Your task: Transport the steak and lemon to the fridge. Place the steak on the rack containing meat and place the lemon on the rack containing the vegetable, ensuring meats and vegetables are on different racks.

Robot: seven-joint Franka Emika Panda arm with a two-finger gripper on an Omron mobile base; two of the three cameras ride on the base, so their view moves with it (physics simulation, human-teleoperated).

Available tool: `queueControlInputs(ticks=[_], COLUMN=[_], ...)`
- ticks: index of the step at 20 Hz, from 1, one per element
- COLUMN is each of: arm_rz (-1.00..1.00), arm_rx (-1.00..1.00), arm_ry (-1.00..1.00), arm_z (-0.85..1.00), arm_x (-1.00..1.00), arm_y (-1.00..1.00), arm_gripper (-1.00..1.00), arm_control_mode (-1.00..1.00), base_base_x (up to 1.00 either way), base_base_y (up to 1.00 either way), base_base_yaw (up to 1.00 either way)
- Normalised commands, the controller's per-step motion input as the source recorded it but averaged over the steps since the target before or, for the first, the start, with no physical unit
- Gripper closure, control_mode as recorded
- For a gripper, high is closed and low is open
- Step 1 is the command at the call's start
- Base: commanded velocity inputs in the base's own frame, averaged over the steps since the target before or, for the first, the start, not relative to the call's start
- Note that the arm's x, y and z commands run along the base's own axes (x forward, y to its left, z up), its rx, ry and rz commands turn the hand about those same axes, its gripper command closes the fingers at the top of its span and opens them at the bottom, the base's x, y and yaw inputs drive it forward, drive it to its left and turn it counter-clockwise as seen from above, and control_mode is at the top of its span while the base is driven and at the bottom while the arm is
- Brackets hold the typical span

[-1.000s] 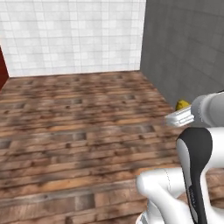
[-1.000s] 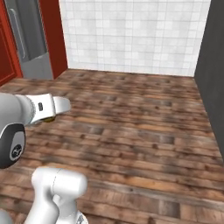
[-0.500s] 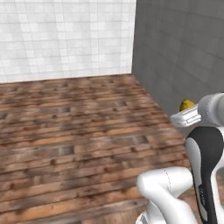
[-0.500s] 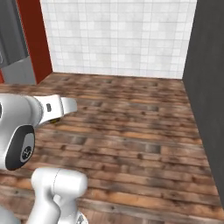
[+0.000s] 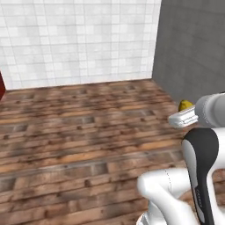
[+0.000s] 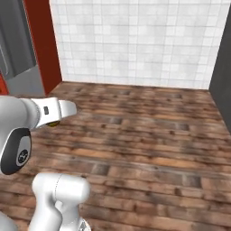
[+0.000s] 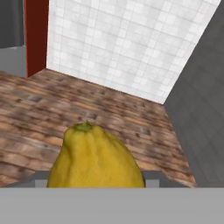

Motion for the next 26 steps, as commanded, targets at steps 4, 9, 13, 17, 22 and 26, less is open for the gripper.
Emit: queueControlInputs(ticks=[4, 9, 13, 17, 22, 26], arm_rz=[0.0, 0.0, 0.0, 0.0, 0.0, 0.0], arm_rx=[0.0, 0.0, 0.0, 0.0, 0.0, 0.0], arm_ry=[0.0, 0.0, 0.0, 0.0, 0.0, 0.0], arm_z=[0.0, 0.0, 0.0, 0.0, 0.0, 0.0], arm_x=[0.0, 0.0, 0.0, 0.0, 0.0, 0.0], arm_y=[0.0, 0.0, 0.0, 0.0, 0.0, 0.0], arm_gripper=[1.0, 1.0, 1.0, 1.0, 1.0, 1.0], arm_control_mode=[1.0, 1.0, 1.0, 1.0, 1.0, 1.0], base_base_x=[1.0, 1.0, 0.95, 0.85, 0.59, 0.53], base_base_y=[1.0, 1.0, 1.0, 1.0, 1.0, 1.0], base_base_yaw=[0.0, 0.0, 0.0, -0.01, -0.02, -0.02])
